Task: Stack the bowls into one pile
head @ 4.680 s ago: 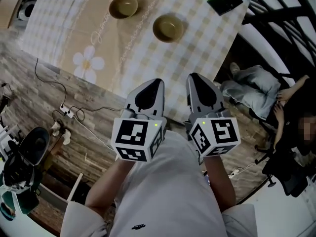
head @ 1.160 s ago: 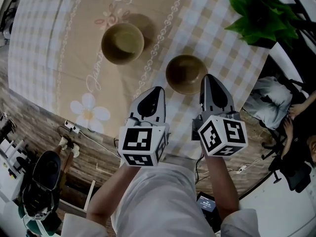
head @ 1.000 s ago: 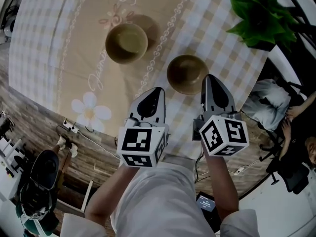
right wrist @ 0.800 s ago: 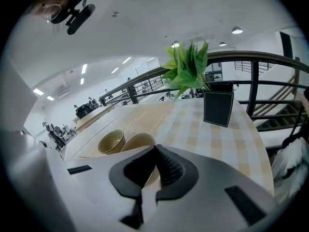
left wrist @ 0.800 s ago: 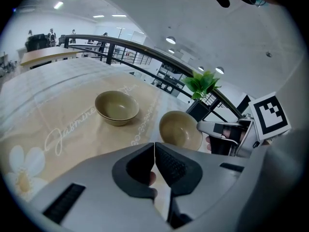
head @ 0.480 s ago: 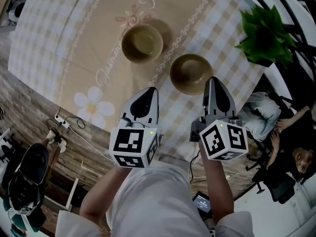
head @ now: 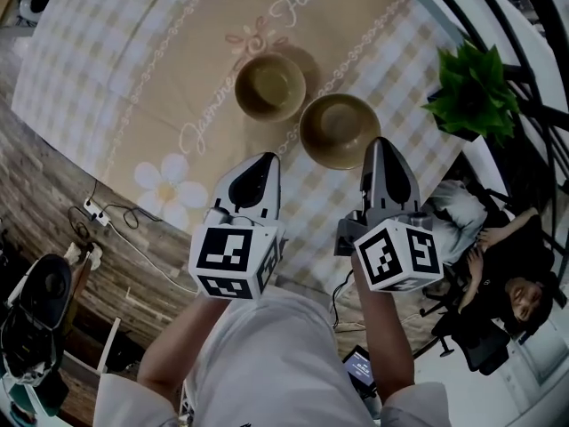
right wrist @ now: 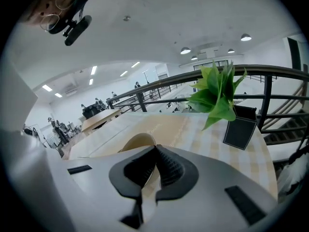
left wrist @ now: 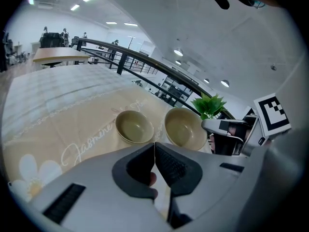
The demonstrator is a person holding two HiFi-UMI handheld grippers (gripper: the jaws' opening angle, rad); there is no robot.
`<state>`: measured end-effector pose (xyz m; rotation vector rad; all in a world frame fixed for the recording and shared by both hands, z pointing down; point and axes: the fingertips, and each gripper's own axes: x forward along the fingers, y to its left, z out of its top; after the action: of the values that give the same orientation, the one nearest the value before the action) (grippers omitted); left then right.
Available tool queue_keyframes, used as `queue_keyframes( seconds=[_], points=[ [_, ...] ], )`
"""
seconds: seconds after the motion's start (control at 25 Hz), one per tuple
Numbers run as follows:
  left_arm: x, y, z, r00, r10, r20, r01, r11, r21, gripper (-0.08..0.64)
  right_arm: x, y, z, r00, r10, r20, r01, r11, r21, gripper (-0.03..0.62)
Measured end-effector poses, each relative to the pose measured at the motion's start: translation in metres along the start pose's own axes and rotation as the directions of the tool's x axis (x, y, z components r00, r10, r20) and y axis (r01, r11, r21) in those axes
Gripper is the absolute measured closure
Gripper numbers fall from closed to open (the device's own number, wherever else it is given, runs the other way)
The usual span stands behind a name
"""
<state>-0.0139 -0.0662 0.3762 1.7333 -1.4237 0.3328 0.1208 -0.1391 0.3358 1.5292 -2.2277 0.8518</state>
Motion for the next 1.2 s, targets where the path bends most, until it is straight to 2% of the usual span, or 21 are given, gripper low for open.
queue_keyframes(
  seconds=[0.32, 0.68, 0.88, 1.2],
  points=[
    [-0.010, 0.022, 0.022, 0.999, 0.018, 0.045, -0.016, 0.999, -0.033, 0.537, 0.015, 0.033, 0.023, 0.999, 0.041, 0.013, -0.040, 0.998, -0.041, 0.555],
    [-0.012, 0.053, 0.035, 0.995, 0.055, 0.079, -0.047, 0.994, -0.095, 0.537, 0.043, 0.067, 0.031, 0.997, 0.076, -0.022, -0.078, 0.993, -0.083, 0.555],
    [-0.009, 0.069, 0.028, 0.995, 0.069, 0.075, -0.057, 0.987, -0.151, 0.537, 0.057, 0.079, 0.027, 0.995, 0.084, -0.054, -0.090, 0.990, -0.106, 0.555],
    [-0.003, 0.086, 0.025, 0.993, 0.087, 0.076, -0.072, 0.981, -0.178, 0.537, 0.082, 0.089, 0.009, 0.991, 0.092, -0.096, -0.103, 0.988, -0.117, 0.555]
  ],
)
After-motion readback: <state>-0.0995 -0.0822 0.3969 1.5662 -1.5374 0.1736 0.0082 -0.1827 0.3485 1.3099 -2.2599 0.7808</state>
